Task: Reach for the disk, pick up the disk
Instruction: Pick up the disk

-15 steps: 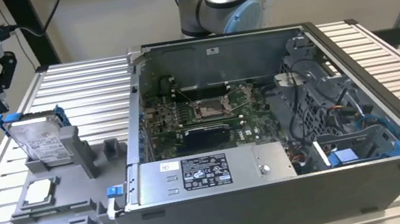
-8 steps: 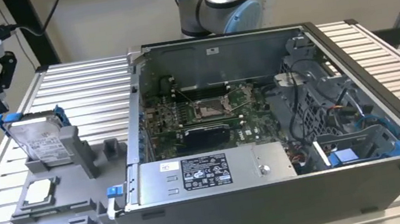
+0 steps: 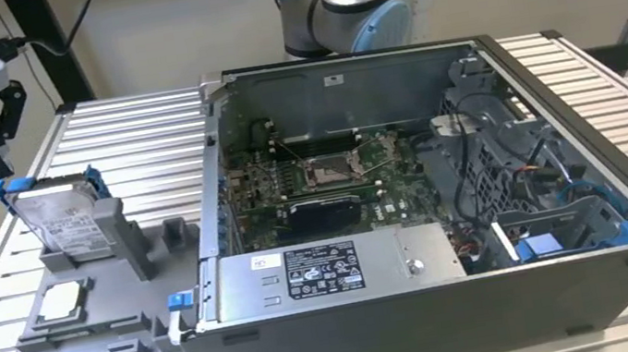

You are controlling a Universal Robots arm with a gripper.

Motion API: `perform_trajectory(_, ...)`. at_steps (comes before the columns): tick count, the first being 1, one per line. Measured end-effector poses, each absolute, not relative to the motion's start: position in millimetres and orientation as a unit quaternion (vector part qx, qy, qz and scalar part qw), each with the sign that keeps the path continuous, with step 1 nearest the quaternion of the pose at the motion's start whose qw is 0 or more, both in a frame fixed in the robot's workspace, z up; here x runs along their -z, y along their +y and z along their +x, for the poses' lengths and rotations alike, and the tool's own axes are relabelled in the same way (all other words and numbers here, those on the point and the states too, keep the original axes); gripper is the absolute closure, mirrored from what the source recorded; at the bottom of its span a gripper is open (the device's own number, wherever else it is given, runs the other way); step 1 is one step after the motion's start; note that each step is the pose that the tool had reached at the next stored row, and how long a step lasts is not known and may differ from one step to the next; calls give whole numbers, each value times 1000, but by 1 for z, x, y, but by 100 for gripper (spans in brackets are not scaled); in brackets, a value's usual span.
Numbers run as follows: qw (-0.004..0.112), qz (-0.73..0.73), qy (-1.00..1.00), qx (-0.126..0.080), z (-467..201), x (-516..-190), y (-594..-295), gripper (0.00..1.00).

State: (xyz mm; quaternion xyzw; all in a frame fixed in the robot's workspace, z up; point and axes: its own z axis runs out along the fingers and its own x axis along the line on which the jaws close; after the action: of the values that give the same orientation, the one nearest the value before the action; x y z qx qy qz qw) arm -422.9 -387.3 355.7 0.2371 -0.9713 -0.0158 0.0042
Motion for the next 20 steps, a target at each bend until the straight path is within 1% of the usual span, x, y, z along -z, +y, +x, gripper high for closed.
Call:
perform_trajectory(8,4,250,-968,16,-423,-356,-387,100)
perform_trajectory(20,6,335,-942,15,-423,-356,-387,100)
